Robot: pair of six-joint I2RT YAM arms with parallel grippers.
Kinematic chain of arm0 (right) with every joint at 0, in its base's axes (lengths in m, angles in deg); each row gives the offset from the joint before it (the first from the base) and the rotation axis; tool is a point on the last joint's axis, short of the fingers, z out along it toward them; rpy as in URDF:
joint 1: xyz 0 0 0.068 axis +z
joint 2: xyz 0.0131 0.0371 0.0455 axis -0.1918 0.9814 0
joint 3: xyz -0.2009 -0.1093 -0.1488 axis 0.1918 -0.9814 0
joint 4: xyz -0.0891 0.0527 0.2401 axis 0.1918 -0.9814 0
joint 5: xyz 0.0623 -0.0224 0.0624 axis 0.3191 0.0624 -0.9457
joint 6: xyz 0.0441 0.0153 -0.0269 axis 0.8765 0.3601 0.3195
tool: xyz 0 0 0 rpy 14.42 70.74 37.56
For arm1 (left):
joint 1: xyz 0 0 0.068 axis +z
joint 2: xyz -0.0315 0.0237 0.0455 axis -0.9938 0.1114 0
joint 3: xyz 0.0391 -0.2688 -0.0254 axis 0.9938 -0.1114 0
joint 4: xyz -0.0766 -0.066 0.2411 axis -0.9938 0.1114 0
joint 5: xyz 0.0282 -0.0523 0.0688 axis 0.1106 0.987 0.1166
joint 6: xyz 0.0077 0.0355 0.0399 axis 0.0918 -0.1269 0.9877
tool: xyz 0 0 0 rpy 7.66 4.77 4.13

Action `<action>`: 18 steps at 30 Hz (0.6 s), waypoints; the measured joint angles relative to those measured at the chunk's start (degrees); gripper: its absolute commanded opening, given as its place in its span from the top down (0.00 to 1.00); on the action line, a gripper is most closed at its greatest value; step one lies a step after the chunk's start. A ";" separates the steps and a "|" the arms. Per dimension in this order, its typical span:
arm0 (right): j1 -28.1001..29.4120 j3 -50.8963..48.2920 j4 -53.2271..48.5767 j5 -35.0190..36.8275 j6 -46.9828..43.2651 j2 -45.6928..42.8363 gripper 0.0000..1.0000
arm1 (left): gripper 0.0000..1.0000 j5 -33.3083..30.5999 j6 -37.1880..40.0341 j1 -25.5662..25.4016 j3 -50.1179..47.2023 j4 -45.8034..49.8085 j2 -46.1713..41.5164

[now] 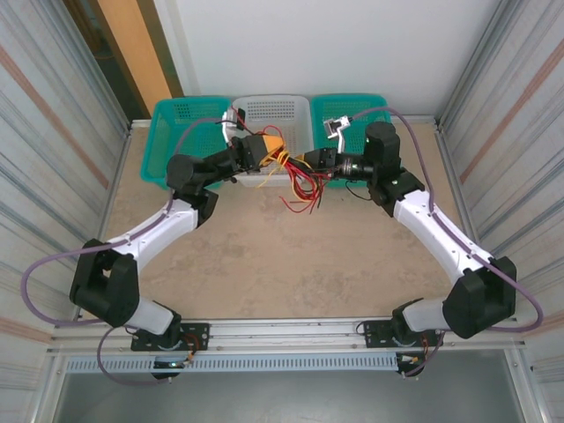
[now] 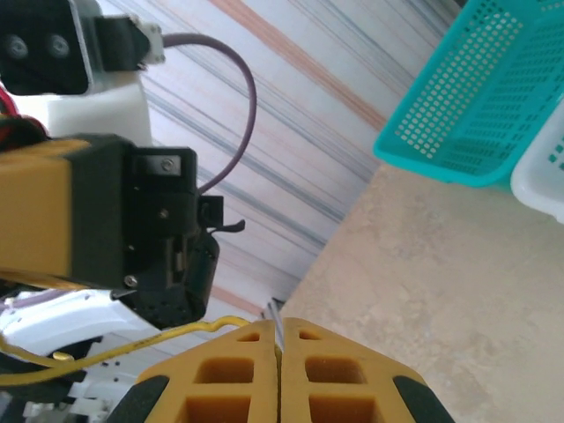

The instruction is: Untangle the cables

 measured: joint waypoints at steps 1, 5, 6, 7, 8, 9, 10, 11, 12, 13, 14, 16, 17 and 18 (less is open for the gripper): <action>0.02 -1.20 2.49 -0.11 1.44 -0.02 1.00 | 1.00 -0.57 0.20 -0.04 0.52 -0.28 0.02; 0.52 -8.72 15.93 1.77 8.37 -1.07 1.00 | 1.00 -4.26 2.95 0.26 1.73 -0.26 0.13; 1.14 -10.56 19.15 3.08 10.21 -1.38 1.00 | 1.00 -5.40 4.17 0.37 1.73 0.09 0.13; 1.97 -12.02 21.59 4.46 11.63 -1.57 1.00 | 1.00 -6.32 5.51 0.46 1.73 0.48 0.13; 2.91 -13.29 23.96 6.03 12.87 -1.60 1.00 | 1.00 -7.41 7.02 0.52 1.73 0.98 0.13; 4.15 -14.49 26.23 7.89 14.08 -1.60 1.00 | 1.00 -8.66 8.55 0.52 1.73 1.49 0.13; 5.33 -15.50 28.02 9.66 15.13 -1.60 1.00 | 1.00 -9.73 9.81 0.52 1.73 1.86 0.13; 6.60 -16.50 30.12 11.45 16.33 -1.51 1.00 | 1.00 -10.86 11.04 0.52 1.79 2.23 0.13; 7.80 -17.46 32.46 13.27 17.73 -1.33 1.00 | 1.00 -11.93 12.11 0.55 1.92 2.40 0.15; 8.68 -18.25 34.51 14.73 18.91 -1.14 1.00 | 1.00 -12.85 12.92 0.63 2.10 2.43 0.24; 9.62 -19.23 37.16 16.59 20.35 -0.85 1.00 | 1.00 -14.01 14.05 0.63 2.19 2.43 0.24; 11.15 -21.11 41.77 20.17 22.73 -0.26 1.00 | 1.00 -15.78 15.96 1.07 2.19 2.64 0.24; 11.96 -21.99 43.82 22.05 24.00 0.04 1.00 | 1.00 -16.46 16.90 1.44 2.19 2.71 0.24; 13.03 -22.67 45.44 24.02 24.92 0.35 1.00 | 1.00 -17.20 17.94 1.86 2.19 2.91 0.24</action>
